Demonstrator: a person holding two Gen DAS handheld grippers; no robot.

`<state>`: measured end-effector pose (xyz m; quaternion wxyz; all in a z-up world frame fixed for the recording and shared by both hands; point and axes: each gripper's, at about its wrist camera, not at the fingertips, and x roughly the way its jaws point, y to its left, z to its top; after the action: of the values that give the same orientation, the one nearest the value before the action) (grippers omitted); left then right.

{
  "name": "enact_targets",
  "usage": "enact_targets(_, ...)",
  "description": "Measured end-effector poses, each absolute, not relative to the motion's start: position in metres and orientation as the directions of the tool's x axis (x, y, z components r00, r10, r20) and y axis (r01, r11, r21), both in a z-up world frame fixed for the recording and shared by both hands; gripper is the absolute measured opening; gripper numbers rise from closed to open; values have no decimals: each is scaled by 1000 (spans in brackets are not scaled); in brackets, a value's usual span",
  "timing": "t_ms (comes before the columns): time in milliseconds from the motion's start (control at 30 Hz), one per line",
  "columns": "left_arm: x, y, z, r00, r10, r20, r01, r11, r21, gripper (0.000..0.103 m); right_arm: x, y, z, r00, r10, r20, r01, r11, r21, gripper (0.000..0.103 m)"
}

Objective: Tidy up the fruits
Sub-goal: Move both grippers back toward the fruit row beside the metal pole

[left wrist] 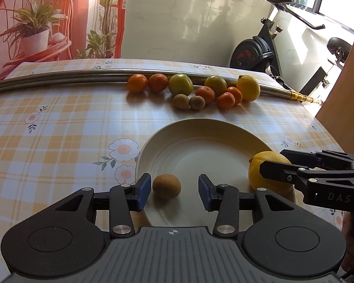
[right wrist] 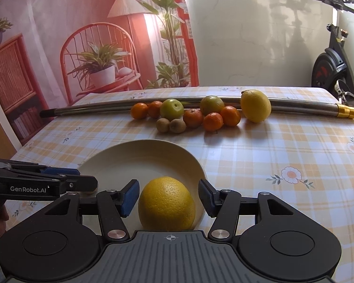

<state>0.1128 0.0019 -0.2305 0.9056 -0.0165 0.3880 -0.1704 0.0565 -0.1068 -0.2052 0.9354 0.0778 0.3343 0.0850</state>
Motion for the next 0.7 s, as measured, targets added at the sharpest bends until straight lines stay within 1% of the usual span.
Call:
enact_targets(233,131,23,-192,699,-334,-632,263,942,-207,47,65,-123,-184,815,204,-543,-106,973,205,52)
enact_targets(433,147,37,-159,771,-292,-566,230,956,-179,50,79,-143,-168,856,152,-494,-79,983,165,52)
enact_targets(600,160,42,-143,794,-280,-539,214,959,-183,50,92,-157,-166,873,114,-475,-55,989,136,52)
enact_targets(700,166,41,-139,803,-268,-532,209,963,-170,50,104,-164,-170,871,100,-481,-47,991,122,52)
